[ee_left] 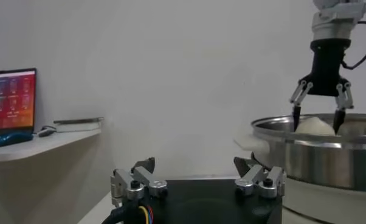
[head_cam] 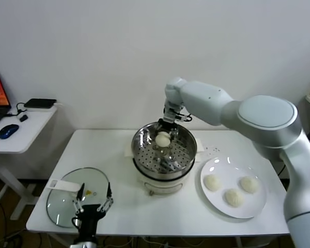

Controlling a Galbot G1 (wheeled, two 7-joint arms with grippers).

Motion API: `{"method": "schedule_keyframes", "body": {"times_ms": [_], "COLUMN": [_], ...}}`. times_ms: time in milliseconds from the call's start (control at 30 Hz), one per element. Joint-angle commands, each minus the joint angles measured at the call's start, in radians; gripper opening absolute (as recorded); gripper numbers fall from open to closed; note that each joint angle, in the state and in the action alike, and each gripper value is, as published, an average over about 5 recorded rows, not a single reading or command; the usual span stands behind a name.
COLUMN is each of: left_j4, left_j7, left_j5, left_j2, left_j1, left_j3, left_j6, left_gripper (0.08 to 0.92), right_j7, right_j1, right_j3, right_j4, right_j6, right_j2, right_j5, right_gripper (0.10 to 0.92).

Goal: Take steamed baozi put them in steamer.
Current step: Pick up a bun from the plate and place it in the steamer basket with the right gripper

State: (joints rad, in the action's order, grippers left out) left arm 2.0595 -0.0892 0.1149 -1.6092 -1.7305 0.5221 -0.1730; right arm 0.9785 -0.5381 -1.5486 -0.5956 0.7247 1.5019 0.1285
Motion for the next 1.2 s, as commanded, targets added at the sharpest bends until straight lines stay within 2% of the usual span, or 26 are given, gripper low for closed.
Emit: {"method": "schedule_keyframes", "body": {"times_ms": [33,533,700,833,967,1200], "left_j4": [-0.002,-0.004,-0.004,-0.001,0.0,0.009], "left_j7": [0.0,-0.001,-0.001,-0.001,-0.001,-0.001], "left_j5": [0.001,0.001,0.001,0.0,0.0,0.005], "left_j2": [-0.01,-0.011,-0.011,-0.01,-0.008,-0.006], "left_j1": [0.002,0.004,0.006,0.007,0.004,-0.006], "left_j3": [-0.002,-0.002,-0.003,-0.003,-0.002,-0.005], "left_j6": [-0.001,-0.005,-0.005,-0.004,-0.004,-0.005], "left_gripper": [0.823,0.823,0.823,0.823,0.823,0.823], "right_j7": [-0.011,-0.04,-0.082,-0.077,-0.004,0.226], "right_j1": [0.035,0.045,0.049,0.039,-0.011,-0.206], "right_j3": [0.022,0.035,0.045,0.048,0.015,-0.139], "right_j4": [0.051,0.074,0.077,0.068,0.026,-0.075], "right_j6": [0.017,0.014,0.015,0.026,0.041,0.047], "right_j2": [0.017,0.019,0.016,0.008,-0.018,-0.085], "right_j5": [-0.02,-0.048,-0.061,-0.048,0.026,0.317], "right_gripper": [0.699,0.719,0.796,0.82,0.823,0.823]}}
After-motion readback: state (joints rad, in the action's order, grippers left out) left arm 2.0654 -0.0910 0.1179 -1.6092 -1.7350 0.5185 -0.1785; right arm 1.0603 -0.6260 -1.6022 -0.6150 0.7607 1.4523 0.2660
